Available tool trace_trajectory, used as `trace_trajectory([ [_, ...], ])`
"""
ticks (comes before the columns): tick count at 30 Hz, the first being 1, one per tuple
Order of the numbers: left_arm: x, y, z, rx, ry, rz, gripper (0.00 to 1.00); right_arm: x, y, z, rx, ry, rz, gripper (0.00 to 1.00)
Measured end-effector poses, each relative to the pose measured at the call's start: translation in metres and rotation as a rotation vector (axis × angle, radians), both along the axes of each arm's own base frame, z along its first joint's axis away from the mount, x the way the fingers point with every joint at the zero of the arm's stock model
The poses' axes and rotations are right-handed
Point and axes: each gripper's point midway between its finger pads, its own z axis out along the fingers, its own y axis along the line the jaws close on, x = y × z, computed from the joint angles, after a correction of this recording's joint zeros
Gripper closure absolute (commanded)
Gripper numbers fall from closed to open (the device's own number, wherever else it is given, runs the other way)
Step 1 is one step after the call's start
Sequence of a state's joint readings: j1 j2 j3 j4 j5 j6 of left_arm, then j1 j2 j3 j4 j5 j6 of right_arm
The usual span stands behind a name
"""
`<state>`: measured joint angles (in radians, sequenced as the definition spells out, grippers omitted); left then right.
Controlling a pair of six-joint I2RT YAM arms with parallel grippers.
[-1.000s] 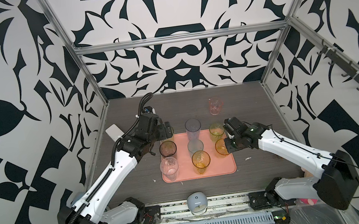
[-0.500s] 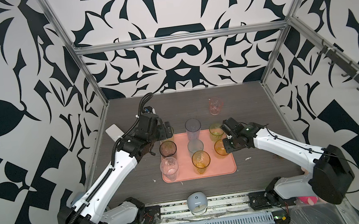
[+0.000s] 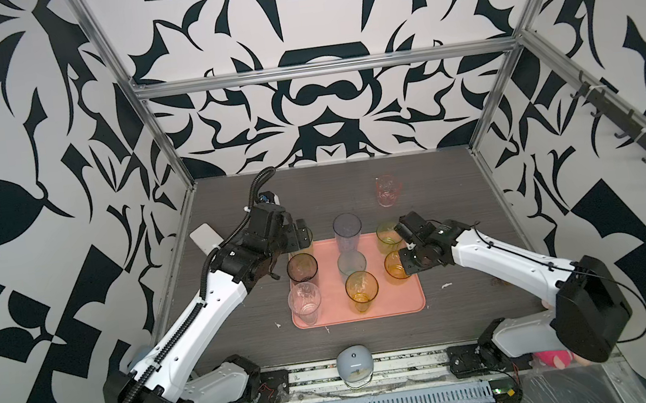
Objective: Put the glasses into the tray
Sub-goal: 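Lower the yellow glass onto the tray's nearer corner and open the right gripper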
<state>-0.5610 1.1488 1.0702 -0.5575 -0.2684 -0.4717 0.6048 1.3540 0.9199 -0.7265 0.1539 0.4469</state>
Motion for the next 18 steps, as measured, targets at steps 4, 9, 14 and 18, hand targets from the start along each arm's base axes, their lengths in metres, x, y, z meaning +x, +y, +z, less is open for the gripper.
trace_trajectory([
  [4,0.0001,0.0002,0.0000,0.000,0.000,0.001,0.01,0.0008,0.0006,-0.0006,0.003,-0.004,0.000,0.99],
  [9,0.0001,0.0005,-0.0001,0.002,-0.001,0.002,0.01,0.0024,0.0023,-0.0008,0.010,-0.010,0.001,0.93],
  [14,-0.0009,0.0023,-0.0053,0.012,0.008,0.006,0.01,0.0040,0.0037,-0.0013,0.017,-0.013,-0.005,0.86],
  [18,-0.0011,0.0027,-0.0062,0.014,0.010,0.007,0.01,0.0049,0.0044,-0.0020,0.018,-0.014,-0.005,0.75],
])
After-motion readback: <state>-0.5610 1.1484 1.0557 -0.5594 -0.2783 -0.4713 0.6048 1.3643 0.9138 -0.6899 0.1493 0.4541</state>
